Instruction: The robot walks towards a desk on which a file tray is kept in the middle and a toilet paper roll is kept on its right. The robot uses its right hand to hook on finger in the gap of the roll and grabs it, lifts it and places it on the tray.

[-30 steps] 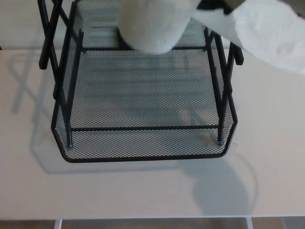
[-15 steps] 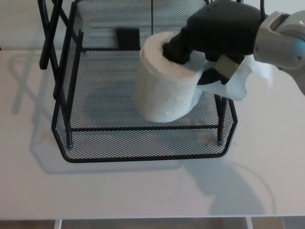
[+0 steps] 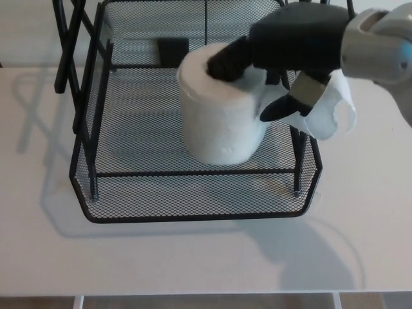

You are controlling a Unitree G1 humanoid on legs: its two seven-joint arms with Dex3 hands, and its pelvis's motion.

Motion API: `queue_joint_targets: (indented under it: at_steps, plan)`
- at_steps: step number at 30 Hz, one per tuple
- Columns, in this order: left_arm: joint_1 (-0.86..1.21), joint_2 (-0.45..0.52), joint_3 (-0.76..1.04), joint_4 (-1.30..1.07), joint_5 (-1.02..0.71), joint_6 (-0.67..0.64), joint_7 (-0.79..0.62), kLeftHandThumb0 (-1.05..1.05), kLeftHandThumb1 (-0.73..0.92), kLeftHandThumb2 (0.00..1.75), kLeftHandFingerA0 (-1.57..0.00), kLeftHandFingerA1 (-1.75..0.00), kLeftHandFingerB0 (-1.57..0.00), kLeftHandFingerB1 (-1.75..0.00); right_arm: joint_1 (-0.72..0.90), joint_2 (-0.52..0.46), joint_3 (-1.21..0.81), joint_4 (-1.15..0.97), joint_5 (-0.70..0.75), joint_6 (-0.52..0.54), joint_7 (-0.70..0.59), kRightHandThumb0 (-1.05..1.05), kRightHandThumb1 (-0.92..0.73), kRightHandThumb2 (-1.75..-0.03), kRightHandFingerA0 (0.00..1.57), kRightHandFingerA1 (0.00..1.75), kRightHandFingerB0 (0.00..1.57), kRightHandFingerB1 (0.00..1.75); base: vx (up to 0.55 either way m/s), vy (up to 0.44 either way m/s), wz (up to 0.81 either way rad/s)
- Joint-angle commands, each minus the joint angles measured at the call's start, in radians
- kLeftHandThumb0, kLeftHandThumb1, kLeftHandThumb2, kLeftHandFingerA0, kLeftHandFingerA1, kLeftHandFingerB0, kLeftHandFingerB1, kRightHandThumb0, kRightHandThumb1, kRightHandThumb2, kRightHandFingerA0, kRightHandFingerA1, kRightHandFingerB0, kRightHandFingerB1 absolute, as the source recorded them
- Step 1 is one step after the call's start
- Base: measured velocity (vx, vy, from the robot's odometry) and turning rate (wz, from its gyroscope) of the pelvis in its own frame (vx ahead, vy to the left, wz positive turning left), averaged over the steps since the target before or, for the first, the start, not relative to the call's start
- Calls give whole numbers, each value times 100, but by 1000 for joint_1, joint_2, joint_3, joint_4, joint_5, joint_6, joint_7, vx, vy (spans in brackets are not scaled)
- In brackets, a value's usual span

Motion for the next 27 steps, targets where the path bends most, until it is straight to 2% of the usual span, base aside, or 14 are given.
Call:
queue_joint_targets:
  at_steps: [1, 2, 3, 6, 7, 11, 12, 15, 16, 17, 18, 19, 22, 27]
  plan:
    - [12, 7, 2, 34, 2, -116, -1, -71, 86, 66, -21, -57, -30, -46, -145, -23, 9, 9, 55, 104, 257, -54, -43, -79, 34, 63, 11, 46, 0, 0, 0]
    - [16, 6, 5, 29, -3, -123, -9, -71, 86, 66, -21, -57, -30, -46, -158, -23, 10, 13, 62, 114, 279, -54, -43, -79, 34, 63, 11, 46, 0, 0, 0]
    - [-2, 12, -5, 55, 11, -121, 3, -70, 86, 66, -24, -55, -29, -46, -189, -28, 20, 16, 57, 114, 314, -54, -54, -56, 43, 75, 26, 36, 0, 0, 0]
    - [-10, 14, -18, 68, 29, -137, 27, -67, 88, 66, -23, -54, -30, -45, -223, -32, 29, 14, 58, 131, 366, -54, -54, -57, 42, 74, 29, 36, 0, 0, 0]
    - [-15, 14, -16, 72, 25, -125, 26, -67, 86, 66, -24, -54, -30, -44, -234, -30, 26, 11, 64, 143, 383, -57, -40, -78, 31, 60, 27, 49, 0, 0, 0]
    - [-24, 15, -14, 86, 21, -125, 19, -68, 87, 66, -23, -55, -29, -45, -261, -24, 13, 1, 81, 203, 427, -49, -52, -56, 26, 53, 34, 38, 0, 0, 0]
    - [-14, 21, -28, 74, 39, -130, 31, -74, 71, 109, -25, -60, -28, -56, -267, -20, 0, 8, 94, 216, 428, -47, -51, -56, 23, 51, 36, 39, 0, 0, 0]
    - [-3, 18, -22, 65, 29, -145, 20, -74, 70, 109, -20, -58, -30, -57, -272, -15, -7, 18, 102, 226, 432, -46, -51, -55, 21, 51, 37, 40, 0, 0, 0]
    - [7, 15, -8, 47, 7, -130, 0, -73, 85, 65, -23, -56, -31, -46, -283, -16, -10, 22, 104, 229, 438, -47, -51, -56, 21, 54, 38, 42, 0, 0, 0]
    - [17, 16, -9, 30, 7, -125, 1, -72, 86, 65, -24, -55, -31, -45, -293, -22, -7, 14, 95, 234, 446, -48, -52, -56, 24, 55, 39, 43, 0, 0, 0]
    - [21, 14, -3, 14, -4, -103, -7, -75, 69, 108, -22, -59, -29, -57, -303, -29, -2, 6, 84, 239, 455, -50, -54, -56, 25, 54, 38, 42, 0, 0, 0]
    - [19, 11, 4, 24, -12, -115, -15, -68, 87, 66, -23, -55, -29, -44, -321, -40, -9, 4, 86, 262, 473, -47, -54, -57, 25, 50, 39, 38, 0, 0, 0]
    - [-6, 10, -2, 79, 0, -142, 1, -68, 87, 66, -23, -53, -31, -42, -354, -70, -27, 0, 83, 293, 497, -46, -55, -58, 29, 64, 39, 36, 0, 0, 0]
    - [-20, 17, -25, 88, 23, -130, 26, -68, 87, 66, -24, -53, -31, -44, -386, -148, -117, 21, 124, 272, 486, -54, -42, -76, 22, 51, 29, 45, 0, 0, 0]
